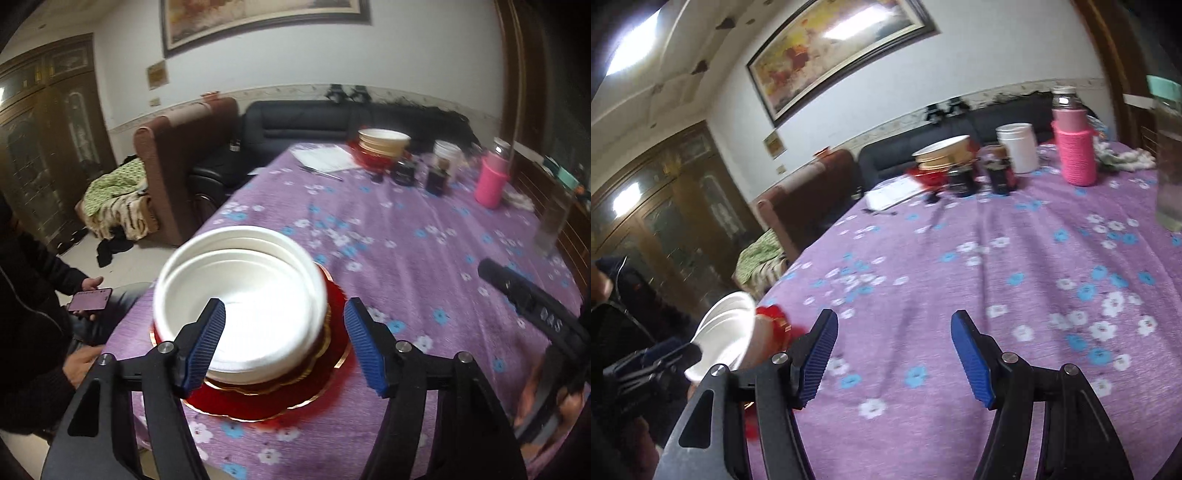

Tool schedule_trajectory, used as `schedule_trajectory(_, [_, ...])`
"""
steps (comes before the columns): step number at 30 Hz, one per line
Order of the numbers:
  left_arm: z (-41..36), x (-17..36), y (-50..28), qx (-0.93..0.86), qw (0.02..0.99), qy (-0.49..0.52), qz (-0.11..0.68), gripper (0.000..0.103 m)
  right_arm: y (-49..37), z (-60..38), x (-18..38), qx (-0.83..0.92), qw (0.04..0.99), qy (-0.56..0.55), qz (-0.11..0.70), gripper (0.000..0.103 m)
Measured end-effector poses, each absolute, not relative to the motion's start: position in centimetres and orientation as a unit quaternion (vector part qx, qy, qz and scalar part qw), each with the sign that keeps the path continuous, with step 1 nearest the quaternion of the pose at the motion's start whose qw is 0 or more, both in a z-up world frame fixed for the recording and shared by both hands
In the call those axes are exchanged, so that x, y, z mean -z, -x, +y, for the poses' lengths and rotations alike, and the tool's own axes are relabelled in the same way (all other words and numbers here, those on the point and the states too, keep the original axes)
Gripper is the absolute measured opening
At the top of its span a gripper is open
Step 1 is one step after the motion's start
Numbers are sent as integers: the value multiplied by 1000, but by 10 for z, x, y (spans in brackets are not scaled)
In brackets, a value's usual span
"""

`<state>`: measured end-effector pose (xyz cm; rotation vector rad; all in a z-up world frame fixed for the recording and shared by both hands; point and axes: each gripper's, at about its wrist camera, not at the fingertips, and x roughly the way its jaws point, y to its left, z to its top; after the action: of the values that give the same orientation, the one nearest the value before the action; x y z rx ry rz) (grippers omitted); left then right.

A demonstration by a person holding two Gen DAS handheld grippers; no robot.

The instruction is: Organize plates and bowls

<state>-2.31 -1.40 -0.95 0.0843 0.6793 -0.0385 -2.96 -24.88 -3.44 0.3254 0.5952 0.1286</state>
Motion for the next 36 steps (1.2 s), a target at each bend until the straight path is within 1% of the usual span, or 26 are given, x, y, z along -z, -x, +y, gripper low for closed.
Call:
schedule_trajectory(4, [2,11,19,3,944,-27,329,67,33,-218,31,-91,940,-144,296,66])
schedule_trajectory(8, [14,15,16,-8,944,-13,330,67,37,-189,32,-115,937,-135,302,71])
schedule_trajectory(12, [25,18,14,-17,943,-4,332,67,40,-164,34,-135,934,-118,309,71])
schedule_trajectory(14, [30,19,14,-22,943,0,332,70,42,-153,34,-146,932,-114,311,71])
schedule_trajectory(15, [31,20,14,-24,943,2,332,74,43,-150,34,-148,932,-111,311,72])
schedule_trajectory(16, [33,20,14,-26,943,4,330,76,44,-145,33,-151,932,-108,310,72])
schedule_trajectory(22, [42,22,12,-38,943,16,331,77,43,-135,31,-159,932,-102,309,73])
schedule_trajectory(36, [37,20,12,-29,943,14,330,77,42,-146,30,-158,932,-118,304,74])
